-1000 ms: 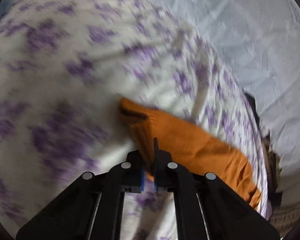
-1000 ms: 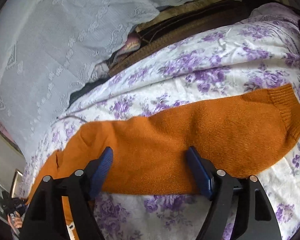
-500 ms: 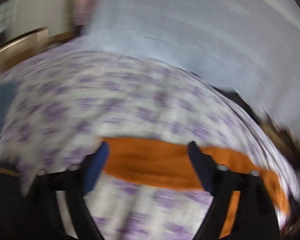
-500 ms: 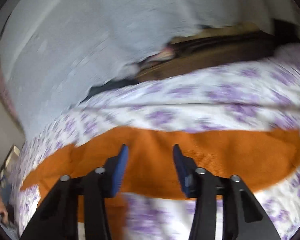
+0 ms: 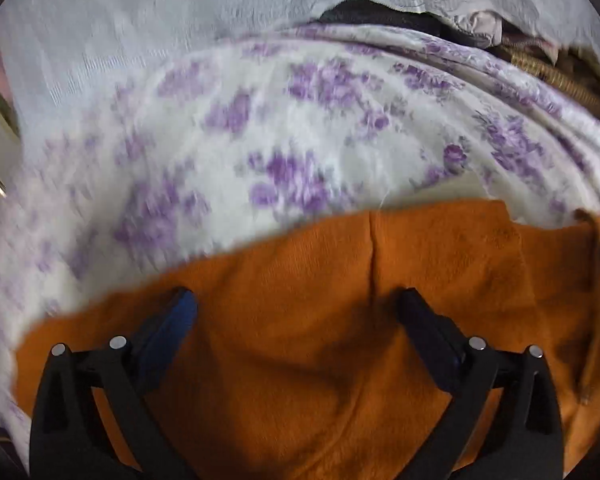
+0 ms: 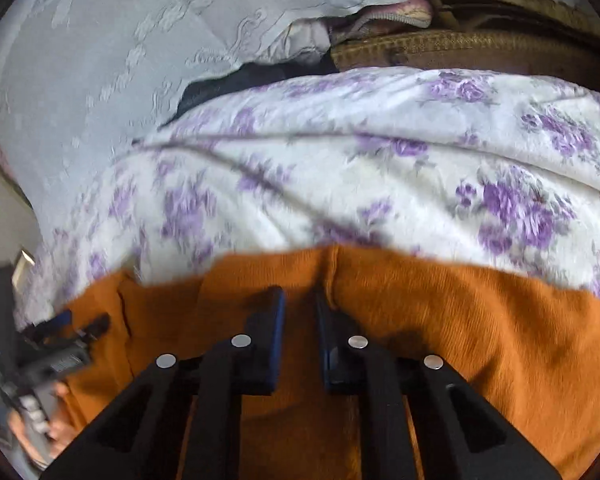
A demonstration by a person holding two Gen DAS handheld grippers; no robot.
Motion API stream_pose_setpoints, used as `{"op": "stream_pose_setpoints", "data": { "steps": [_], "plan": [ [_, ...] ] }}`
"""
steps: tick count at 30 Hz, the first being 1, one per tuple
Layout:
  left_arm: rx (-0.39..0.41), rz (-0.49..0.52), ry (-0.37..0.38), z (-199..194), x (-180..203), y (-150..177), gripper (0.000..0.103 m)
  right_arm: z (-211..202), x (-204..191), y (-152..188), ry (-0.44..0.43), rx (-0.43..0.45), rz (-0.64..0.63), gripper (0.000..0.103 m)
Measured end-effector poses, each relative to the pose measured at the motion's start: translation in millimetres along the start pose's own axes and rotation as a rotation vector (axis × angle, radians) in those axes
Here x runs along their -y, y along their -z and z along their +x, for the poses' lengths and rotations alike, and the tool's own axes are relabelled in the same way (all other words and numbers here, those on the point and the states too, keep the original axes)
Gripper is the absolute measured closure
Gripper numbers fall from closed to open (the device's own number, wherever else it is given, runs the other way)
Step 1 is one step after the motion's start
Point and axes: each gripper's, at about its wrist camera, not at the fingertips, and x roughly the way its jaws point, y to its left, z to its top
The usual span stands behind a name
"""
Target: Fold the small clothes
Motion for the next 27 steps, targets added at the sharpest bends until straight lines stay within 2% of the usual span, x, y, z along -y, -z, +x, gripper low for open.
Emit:
{"op": "stream_pose_setpoints", "data": {
  "steps": [1, 2, 4, 7, 8, 10, 11, 13, 14, 16, 18, 19, 20, 21, 23, 24, 26, 27],
  "plan": [
    [0.012, -0.008, 0.001, -4, -2, -1, 0.005, -7, 2, -3, -0.02, 0.033, 0.006, 0.089],
    [0.045, -0.025, 0.04, -14, -9, 0, 0.006, -14, 0, -2, -0.035, 0.064, 0.007, 0.085],
    [0.083, -0.054, 0.16, -31, -20, 2, 0.006, -30, -4, 0, -0.081, 0.117, -0.003, 0.084],
    [0.065, -0.039, 0.313, -35, -17, 0, 0.006, -21, -22, 3, -0.121, 0.063, -0.052, 0.084],
    [0.044, -0.011, 0.335, -29, -7, 2, 0.006, -14, -25, 5, -0.115, 0.042, -0.067, 0.08],
    [0.01, 0.066, 0.26, -15, 23, 7, 0.006, 12, -34, 11, -0.067, -0.037, -0.132, 0.07],
    [-0.013, 0.111, 0.179, 1, 36, 10, 0.004, 15, -34, 10, -0.071, -0.024, -0.132, 0.069],
    [0.015, 0.096, 0.17, -2, 38, 5, 0.004, 12, -30, 7, -0.085, -0.01, -0.112, 0.07],
    [0.004, 0.078, 0.173, -1, 33, 4, 0.004, 5, -27, 9, -0.088, 0.01, -0.095, 0.071],
    [-0.006, 0.028, 0.218, -10, 22, 10, 0.005, -17, -25, 15, -0.057, 0.046, -0.087, 0.067],
    [0.014, 0.072, 0.294, -38, 20, 28, 0.005, -50, -34, 32, -0.086, 0.063, -0.167, 0.064],
    [0.04, 0.115, 0.298, -52, 23, 40, 0.005, -59, -37, 40, -0.082, 0.064, -0.202, 0.056],
    [0.059, 0.144, 0.285, -58, 28, 47, 0.005, -68, -41, 52, -0.048, 0.061, -0.248, 0.046],
    [0.072, 0.192, 0.252, -65, 32, 62, 0.005, -69, -42, 64, -0.014, 0.036, -0.276, 0.042],
    [0.014, 0.238, 0.227, -55, 40, 83, 0.004, -55, -41, 91, 0.048, -0.058, -0.334, 0.041],
    [0.022, 0.235, 0.197, -52, 42, 92, 0.004, -59, -43, 95, 0.059, -0.039, -0.356, 0.041],
    [0.042, 0.232, 0.158, -66, 39, 95, 0.005, -87, -43, 96, 0.088, 0.001, -0.305, 0.043],
    [0.041, 0.198, 0.196, -78, 31, 100, 0.005, -101, -43, 100, 0.066, 0.027, -0.3, 0.043]
  ]
}}
